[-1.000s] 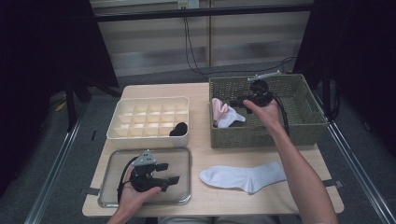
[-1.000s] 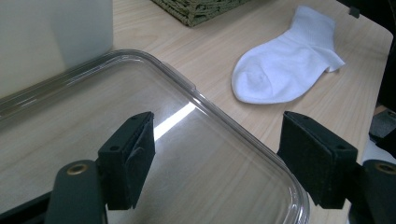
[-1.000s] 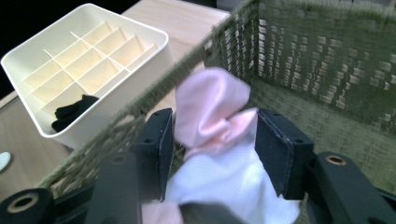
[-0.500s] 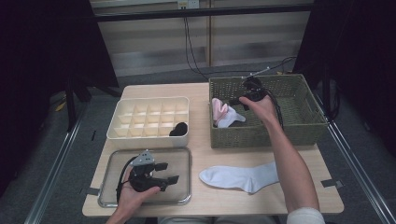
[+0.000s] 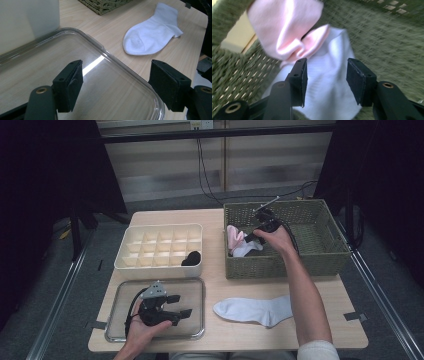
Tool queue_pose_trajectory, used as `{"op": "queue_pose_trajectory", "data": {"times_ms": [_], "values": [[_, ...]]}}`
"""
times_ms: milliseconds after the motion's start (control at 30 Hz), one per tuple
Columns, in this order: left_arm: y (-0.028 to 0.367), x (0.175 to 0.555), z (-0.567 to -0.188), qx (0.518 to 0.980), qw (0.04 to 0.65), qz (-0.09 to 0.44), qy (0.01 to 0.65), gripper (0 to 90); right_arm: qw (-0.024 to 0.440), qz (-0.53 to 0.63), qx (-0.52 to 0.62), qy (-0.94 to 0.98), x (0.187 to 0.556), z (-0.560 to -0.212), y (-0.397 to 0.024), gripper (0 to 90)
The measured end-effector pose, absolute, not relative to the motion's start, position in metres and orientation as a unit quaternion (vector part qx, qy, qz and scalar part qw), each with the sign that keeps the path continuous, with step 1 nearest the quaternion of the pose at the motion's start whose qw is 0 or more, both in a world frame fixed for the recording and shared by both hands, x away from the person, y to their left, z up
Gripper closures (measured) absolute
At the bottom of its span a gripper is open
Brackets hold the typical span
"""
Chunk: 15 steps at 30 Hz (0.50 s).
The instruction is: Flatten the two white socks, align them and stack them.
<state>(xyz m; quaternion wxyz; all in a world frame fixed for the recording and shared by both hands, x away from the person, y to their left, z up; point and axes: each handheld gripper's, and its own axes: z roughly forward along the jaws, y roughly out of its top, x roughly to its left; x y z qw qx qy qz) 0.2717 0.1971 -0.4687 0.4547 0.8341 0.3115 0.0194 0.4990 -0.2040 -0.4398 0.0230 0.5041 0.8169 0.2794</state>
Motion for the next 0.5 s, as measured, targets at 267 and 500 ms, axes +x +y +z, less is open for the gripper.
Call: {"op": "queue_pose_trajectory", "data": {"times_ms": [267,500], "values": [[0.1952,0.272,-0.469,0.839,0.451,0.018,0.305,26.9,-0.011,0.27,0.501,0.822,0.502,-0.4444,-0.2025,60.7],[0.1956,0.2725,-0.469,0.838,0.452,0.018,0.305,26.9,-0.014,0.273,0.495,0.825,0.5025,-0.4421,-0.2013,88.2]]}}
